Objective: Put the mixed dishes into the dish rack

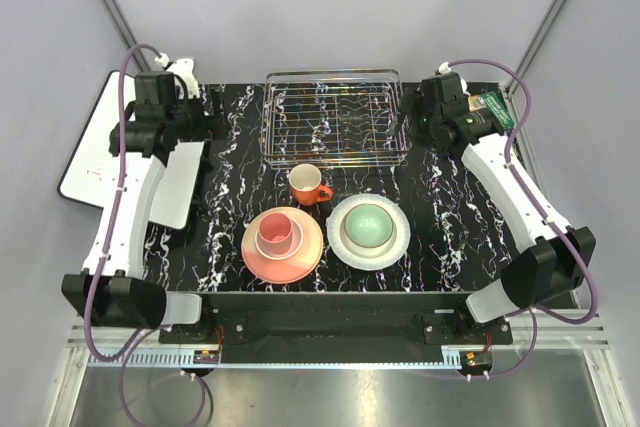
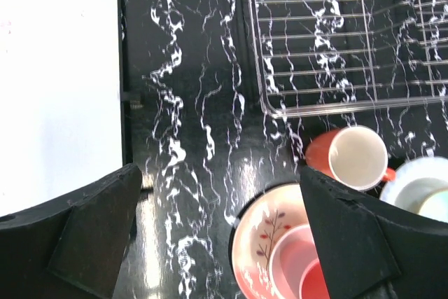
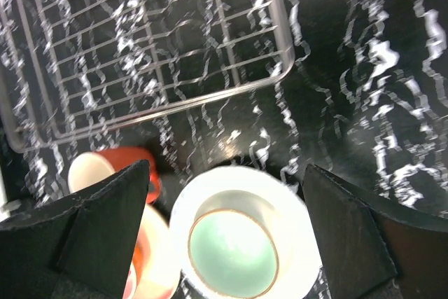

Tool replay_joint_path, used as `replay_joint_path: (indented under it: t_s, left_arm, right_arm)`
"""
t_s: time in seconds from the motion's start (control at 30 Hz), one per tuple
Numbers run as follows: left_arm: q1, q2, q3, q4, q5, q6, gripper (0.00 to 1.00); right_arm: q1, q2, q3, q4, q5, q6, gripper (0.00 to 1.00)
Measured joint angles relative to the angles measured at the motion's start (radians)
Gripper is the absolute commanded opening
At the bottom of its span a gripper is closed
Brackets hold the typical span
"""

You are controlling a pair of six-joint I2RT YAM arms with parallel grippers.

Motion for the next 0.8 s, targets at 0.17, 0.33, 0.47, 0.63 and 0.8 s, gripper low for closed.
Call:
replay_joint_path:
  t_s: [0.17, 0.33, 0.47, 0.63, 0.8]
  left_arm:
    - [-0.054, 0.12, 0.063, 0.077, -0.018, 0.007, 0.99]
    - [-0.119, 0.361, 0.261, 0.176, -0.019, 0.021, 0.99]
    - [-0.157, 0.52, 0.327, 0.233, -0.031, 0.031, 0.99]
    - [-0.179, 0.639, 0.327, 0.251, -0.037, 0.045, 0.98]
    - [-0.179, 0.676, 0.311, 0.271, -0.052, 0.061, 0.99]
  right_arm:
    - [0.001, 0.066, 0.093, -0.002, 0.128, -0.028, 0.98]
    - [0.001, 0.229, 0.238, 0.025, 0.256, -0.059, 0.98]
    - [0.001, 0.359, 0.278, 0.037, 0.338, -0.075, 0.98]
    - [0.001, 0.493, 0.288, 0.035, 0.394, -0.097, 0.98]
    - [0.001, 0.572, 0.298, 0.036, 0.41, -0.107, 0.98]
